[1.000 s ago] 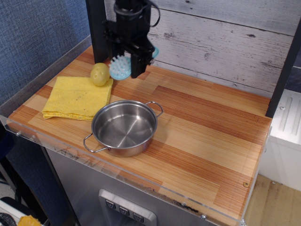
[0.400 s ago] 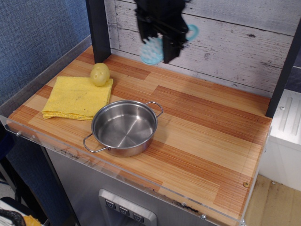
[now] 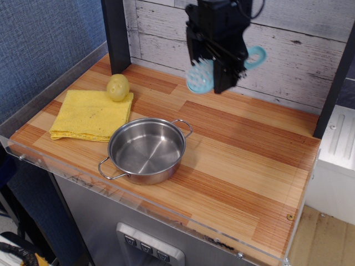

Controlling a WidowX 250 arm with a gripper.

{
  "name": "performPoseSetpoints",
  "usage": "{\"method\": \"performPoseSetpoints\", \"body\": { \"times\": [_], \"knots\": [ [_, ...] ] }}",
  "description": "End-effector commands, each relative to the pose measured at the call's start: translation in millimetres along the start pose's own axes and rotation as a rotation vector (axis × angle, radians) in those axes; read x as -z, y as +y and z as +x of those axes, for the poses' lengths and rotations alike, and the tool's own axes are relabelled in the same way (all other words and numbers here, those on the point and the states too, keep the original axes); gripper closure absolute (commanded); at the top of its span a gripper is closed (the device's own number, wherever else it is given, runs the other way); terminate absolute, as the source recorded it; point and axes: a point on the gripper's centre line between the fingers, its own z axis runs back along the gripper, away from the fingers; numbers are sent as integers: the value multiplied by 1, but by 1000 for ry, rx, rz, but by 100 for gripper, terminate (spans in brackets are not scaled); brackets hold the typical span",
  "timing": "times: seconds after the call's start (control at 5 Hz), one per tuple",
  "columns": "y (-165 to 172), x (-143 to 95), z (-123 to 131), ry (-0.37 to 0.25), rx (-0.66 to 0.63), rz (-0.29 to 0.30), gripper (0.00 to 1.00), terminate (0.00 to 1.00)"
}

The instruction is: Move the brush from corner to edge of the table.

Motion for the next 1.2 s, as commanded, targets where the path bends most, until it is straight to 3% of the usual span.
{"method": "performPoseSetpoints", "body": {
  "times": [0.0, 0.6, 1.0],
  "knots": [
    [-35, -8, -26, -16, 114, -16, 100, 0],
    [-72, 17, -60, 38, 228, -81, 100, 0],
    [-89, 55, -71, 91, 250, -113, 100, 0]
  ]
}}
